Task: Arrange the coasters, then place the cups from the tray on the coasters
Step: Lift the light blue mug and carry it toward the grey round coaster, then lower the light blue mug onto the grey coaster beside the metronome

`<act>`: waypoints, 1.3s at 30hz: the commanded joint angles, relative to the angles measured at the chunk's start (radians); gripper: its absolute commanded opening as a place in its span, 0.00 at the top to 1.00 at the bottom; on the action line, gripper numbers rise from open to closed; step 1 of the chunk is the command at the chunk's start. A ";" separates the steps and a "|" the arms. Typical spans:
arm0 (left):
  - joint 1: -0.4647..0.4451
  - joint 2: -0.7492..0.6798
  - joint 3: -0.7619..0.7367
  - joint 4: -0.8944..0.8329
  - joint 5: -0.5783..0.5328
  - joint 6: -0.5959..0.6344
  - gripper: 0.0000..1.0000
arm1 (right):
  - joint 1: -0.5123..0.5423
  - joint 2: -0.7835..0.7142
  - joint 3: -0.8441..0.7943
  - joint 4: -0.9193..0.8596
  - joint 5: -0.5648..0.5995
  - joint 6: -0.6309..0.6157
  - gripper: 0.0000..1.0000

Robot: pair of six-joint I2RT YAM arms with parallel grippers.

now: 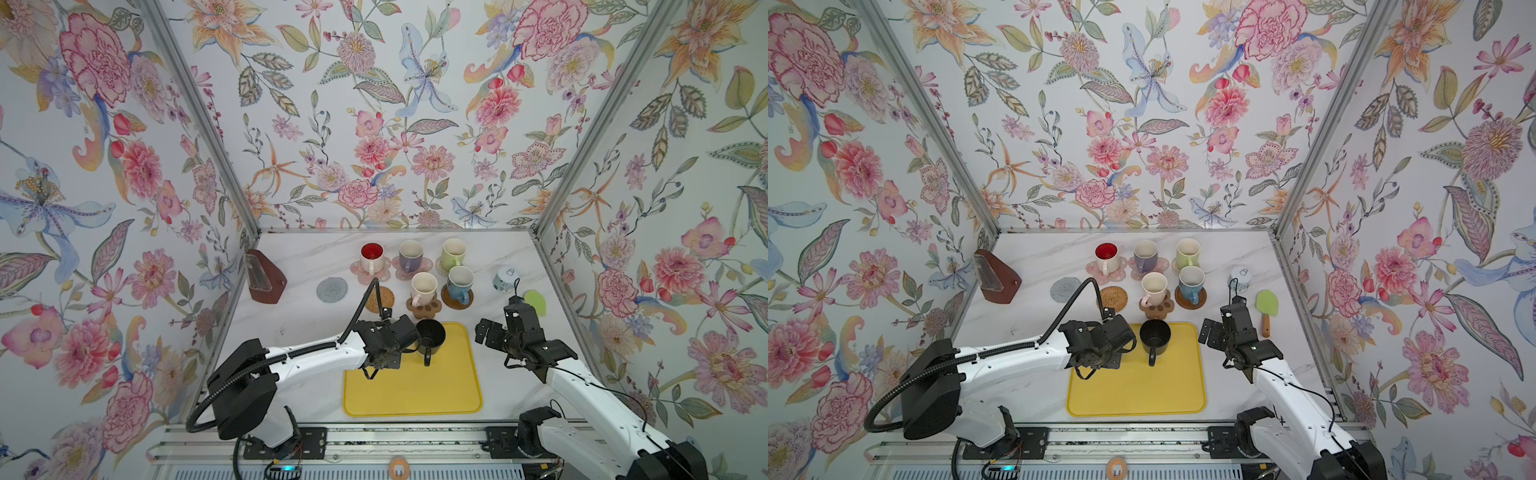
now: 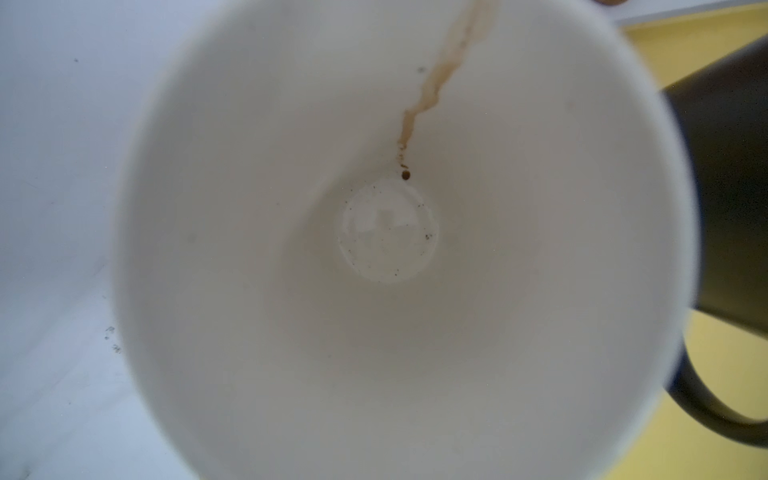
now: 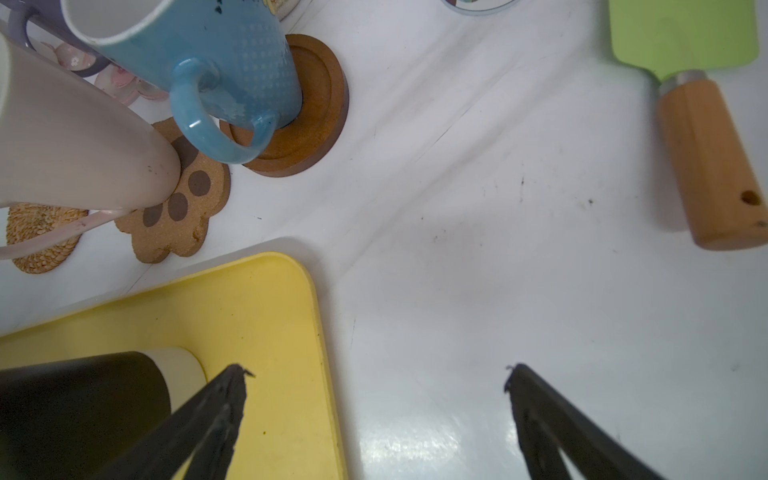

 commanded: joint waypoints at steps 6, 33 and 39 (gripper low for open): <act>0.084 -0.174 0.026 -0.120 -0.158 0.077 1.00 | -0.003 -0.001 0.030 -0.022 -0.004 -0.007 0.01; 0.743 0.161 0.255 0.208 0.080 0.529 1.00 | -0.002 -0.077 0.035 -0.105 0.016 0.023 0.01; 0.766 0.257 0.329 0.193 0.086 0.550 1.00 | -0.001 -0.083 0.032 -0.107 0.016 0.029 0.01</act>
